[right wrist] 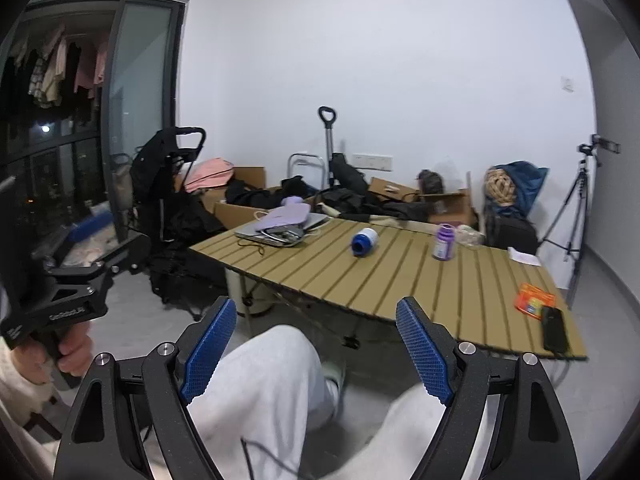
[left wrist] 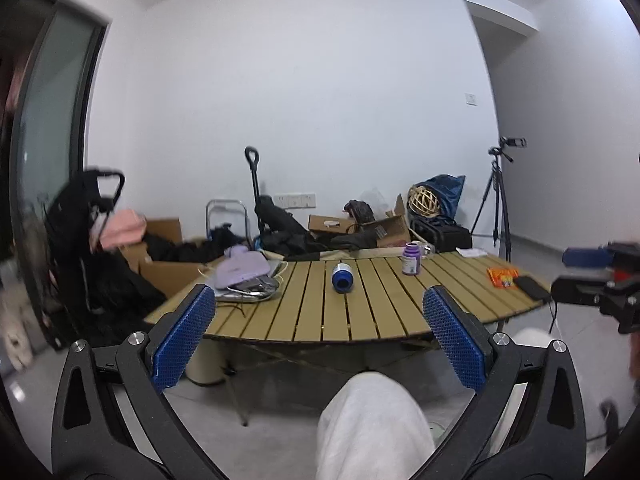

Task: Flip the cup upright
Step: 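Move the right tool down toward the blue-capped white bottle lying sideways, then close the right tool around the bottle body and lift it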

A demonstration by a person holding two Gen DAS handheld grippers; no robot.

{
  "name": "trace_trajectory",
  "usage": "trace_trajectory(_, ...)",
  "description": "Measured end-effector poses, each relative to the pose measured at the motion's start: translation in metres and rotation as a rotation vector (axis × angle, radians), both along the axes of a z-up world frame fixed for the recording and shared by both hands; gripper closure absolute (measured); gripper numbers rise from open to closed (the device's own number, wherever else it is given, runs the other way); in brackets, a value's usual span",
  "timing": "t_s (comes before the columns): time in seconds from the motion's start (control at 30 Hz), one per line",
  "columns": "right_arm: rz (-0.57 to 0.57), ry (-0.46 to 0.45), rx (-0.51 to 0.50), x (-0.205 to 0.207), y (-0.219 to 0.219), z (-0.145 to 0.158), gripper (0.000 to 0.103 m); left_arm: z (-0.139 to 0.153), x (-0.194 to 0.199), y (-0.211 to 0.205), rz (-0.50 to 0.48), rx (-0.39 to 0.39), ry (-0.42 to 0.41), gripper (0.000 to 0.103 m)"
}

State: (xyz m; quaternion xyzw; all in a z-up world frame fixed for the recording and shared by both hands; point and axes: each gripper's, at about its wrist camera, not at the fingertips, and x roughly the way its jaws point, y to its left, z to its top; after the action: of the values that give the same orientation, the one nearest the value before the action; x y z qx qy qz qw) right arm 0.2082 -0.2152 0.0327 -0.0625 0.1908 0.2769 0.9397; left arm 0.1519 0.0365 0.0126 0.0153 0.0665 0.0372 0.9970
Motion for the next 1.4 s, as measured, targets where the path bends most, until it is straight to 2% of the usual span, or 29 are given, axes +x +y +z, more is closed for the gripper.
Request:
trace_trajectory(0.1, 0.006, 0.028, -0.004, 0.031, 0.007, 0.002, 0.016, 0.001, 0.035, 0.006, 0.021, -0.014, 0.015, 0.000)
trace_trajectory(0.17, 0.007, 0.070, 0.014, 0.057, 0.014, 0.006, 0.016, -0.001, 0.054, 0.012, 0.024, -0.034, 0.049, 0.000)
trace_trajectory(0.27, 0.004, 0.068, 0.021, 0.086, 0.021, 0.007, 0.016, -0.007, 0.095, 0.020, 0.038, -0.061, 0.107, 0.000)
trace_trajectory(0.37, -0.020, 0.075, -0.003, 0.126, 0.033, 0.001, 0.016, -0.014, 0.129, 0.028, 0.048, -0.077, 0.143, 0.000)
trace_trajectory(0.43, -0.034, 0.114, -0.014, 0.163, 0.041, -0.007, 0.016, -0.020, 0.166, 0.036, 0.056, -0.089, 0.187, 0.000)
trace_trajectory(0.57, -0.049, 0.152, -0.031, 0.229, 0.055, -0.020, 0.016, -0.031, 0.237, 0.044, 0.056, -0.042, 0.243, 0.000)
trace_trajectory(0.67, -0.046, 0.179, -0.033, 0.281, 0.071, -0.033, 0.016, -0.043, 0.289, 0.055, 0.041, -0.036, 0.293, 0.000)
trace_trajectory(0.73, -0.041, 0.227, -0.021, 0.316, 0.082, -0.043, 0.016, -0.056, 0.328, 0.068, 0.057, -0.090, 0.336, 0.000)
trace_trajectory(0.8, -0.020, 0.284, 0.022, 0.349, 0.093, -0.053, 0.016, -0.072, 0.360, 0.080, 0.125, -0.154, 0.379, 0.000)
trace_trajectory(0.87, -0.015, 0.314, 0.023, 0.382, 0.108, -0.064, 0.016, -0.087, 0.386, 0.092, 0.134, -0.219, 0.393, 0.000)
trace_trajectory(1.03, -0.047, 0.372, -0.004, 0.468, 0.147, -0.111, 0.016, -0.104, 0.424, 0.100, 0.184, -0.236, 0.401, 0.000)
trace_trajectory(1.1, -0.070, 0.426, -0.017, 0.492, 0.157, -0.129, 0.016, -0.110, 0.435, 0.097, 0.219, -0.184, 0.408, 0.000)
trace_trajectory(1.3, -0.151, 0.517, -0.040, 0.554, 0.181, -0.178, 0.017, -0.121, 0.460, 0.093, 0.188, -0.134, 0.430, 0.000)
trace_trajectory(1.37, -0.124, 0.544, -0.004, 0.565, 0.183, -0.185, 0.017, -0.120, 0.470, 0.095, 0.179, -0.134, 0.442, 0.000)
trace_trajectory(1.4, -0.118, 0.537, 0.015, 0.568, 0.182, -0.187, 0.027, -0.120, 0.475, 0.096, 0.168, -0.136, 0.447, 0.000)
